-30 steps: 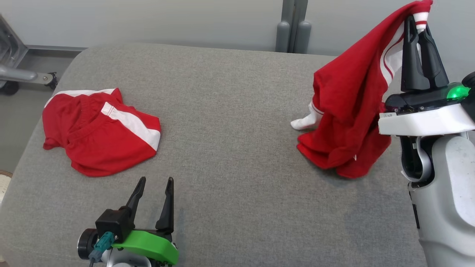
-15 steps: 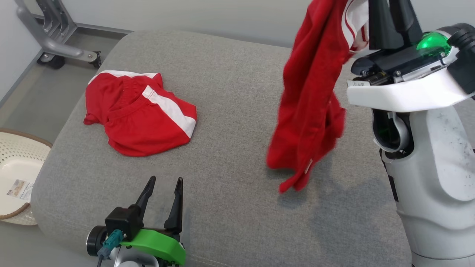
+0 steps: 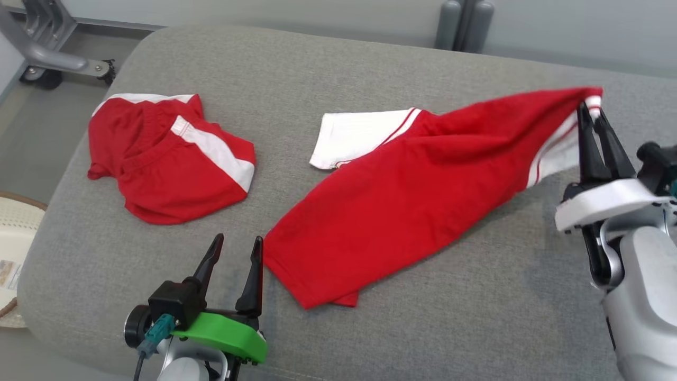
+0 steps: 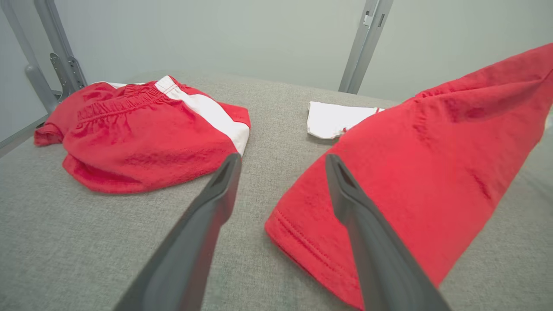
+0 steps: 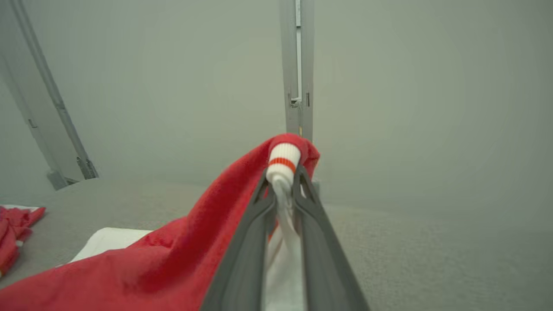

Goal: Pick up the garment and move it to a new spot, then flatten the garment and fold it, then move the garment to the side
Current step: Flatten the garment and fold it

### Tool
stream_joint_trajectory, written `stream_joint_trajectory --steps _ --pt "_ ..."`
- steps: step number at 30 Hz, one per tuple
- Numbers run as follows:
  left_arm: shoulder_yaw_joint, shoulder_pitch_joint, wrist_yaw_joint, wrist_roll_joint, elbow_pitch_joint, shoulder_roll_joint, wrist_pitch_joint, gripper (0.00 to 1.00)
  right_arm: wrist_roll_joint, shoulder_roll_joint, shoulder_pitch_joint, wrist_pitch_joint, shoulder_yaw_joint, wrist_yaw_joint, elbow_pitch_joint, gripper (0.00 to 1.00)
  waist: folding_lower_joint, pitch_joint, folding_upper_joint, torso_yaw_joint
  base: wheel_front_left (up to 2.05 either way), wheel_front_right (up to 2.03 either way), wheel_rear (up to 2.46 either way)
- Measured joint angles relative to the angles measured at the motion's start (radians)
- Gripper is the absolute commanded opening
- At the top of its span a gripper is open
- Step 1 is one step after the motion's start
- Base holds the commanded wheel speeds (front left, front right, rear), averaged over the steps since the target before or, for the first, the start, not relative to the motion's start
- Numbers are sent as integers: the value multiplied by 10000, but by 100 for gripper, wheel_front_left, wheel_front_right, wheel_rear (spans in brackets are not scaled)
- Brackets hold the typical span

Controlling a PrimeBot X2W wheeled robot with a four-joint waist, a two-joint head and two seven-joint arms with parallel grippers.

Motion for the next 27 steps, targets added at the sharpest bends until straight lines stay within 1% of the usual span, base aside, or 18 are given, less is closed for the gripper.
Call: stream_joint_trajectory --steps 1,3,4,5,8,10,13,17,23,27 --pt "-35 -36 0 0 -12 -2 0 100 -46 -50 130 -2 -174 0 359 0 0 40 0 -92 0 0 0" --pt "-58 -120 0 4 -13 -2 0 100 -119 -71 269 0 -502 0 1212 50 0 117 0 -280 0 0 0" --pt "-65 -152 0 12 -12 -4 0 100 -171 -59 316 0 -600 0 1496 100 0 151 0 -374 0 0 0" --pt "-73 -178 0 67 6 -2 0 100 -272 -67 320 2 -662 0 1747 100 0 182 0 -472 0 0 0" --pt "-90 -206 0 153 52 -4 0 100 -414 -52 313 0 -999 2 1862 100 0 255 0 -744 0 0 0" --pt "-54 -224 0 153 113 -4 0 100 -466 15 353 0 -1225 0 1760 100 0 264 0 -921 0 0 0" --pt "36 -219 -10 157 272 -6 0 100 -560 203 571 -2 -1361 0 1292 100 0 212 0 -1178 0 0 0" --pt "190 -130 -10 151 529 -6 0 100 -625 437 1055 -2 -1250 0 780 100 0 45 0 -1511 0 0 0" --pt "575 25 17 -67 1356 -4 0 100 -545 642 1602 -2 -941 0 355 100 0 -182 0 -2057 0 0 0" --pt "1166 47 127 -67 1689 -6 0 100 -416 775 1763 0 -794 0 267 100 0 -226 0 -2426 0 0 0"
